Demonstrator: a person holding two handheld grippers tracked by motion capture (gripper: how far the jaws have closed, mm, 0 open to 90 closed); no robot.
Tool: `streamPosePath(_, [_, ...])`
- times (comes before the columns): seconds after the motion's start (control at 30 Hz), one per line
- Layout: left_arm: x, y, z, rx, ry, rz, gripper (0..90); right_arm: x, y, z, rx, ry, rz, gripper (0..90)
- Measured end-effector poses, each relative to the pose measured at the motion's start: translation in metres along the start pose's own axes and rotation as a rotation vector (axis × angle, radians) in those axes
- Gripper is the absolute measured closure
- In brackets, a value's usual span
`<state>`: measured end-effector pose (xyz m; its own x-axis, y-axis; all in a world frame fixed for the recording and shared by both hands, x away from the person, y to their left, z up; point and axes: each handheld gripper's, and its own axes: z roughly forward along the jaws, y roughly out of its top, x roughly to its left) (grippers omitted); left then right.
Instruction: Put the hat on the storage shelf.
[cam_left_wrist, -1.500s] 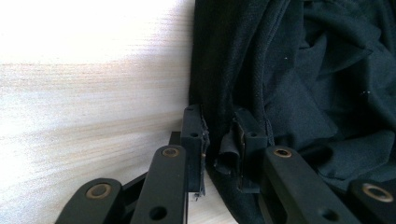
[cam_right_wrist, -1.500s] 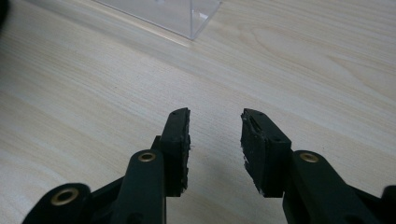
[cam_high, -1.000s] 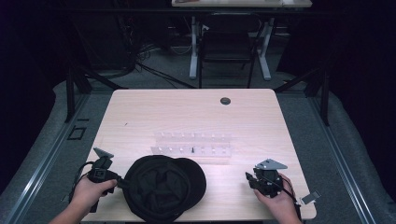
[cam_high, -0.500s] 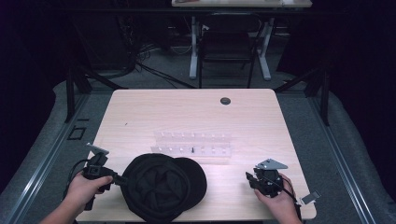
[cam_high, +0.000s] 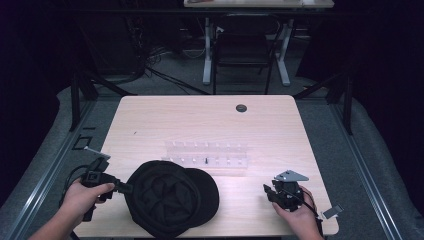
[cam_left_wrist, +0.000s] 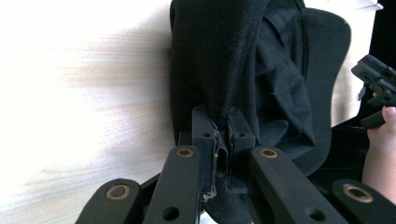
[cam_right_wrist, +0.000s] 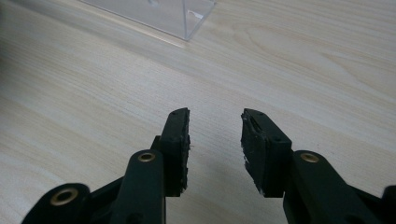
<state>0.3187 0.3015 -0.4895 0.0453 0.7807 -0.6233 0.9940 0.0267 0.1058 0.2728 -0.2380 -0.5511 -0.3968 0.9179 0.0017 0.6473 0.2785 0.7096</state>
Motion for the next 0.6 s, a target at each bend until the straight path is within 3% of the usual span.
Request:
streamPosePath(0.23, [-0.009, 0.003, -0.012, -0.003, 0.028, 0.017, 85.7, -0.001, 0.000, -0.001, 0.006, -0.006, -0.005, 61.7])
streamPosePath(0.6, [-0.016, 0.005, -0.030, -0.016, -0.045, 0.008, 85.7, -0.001, 0.000, 0.000, 0.003, -0.006, 0.009, 61.7])
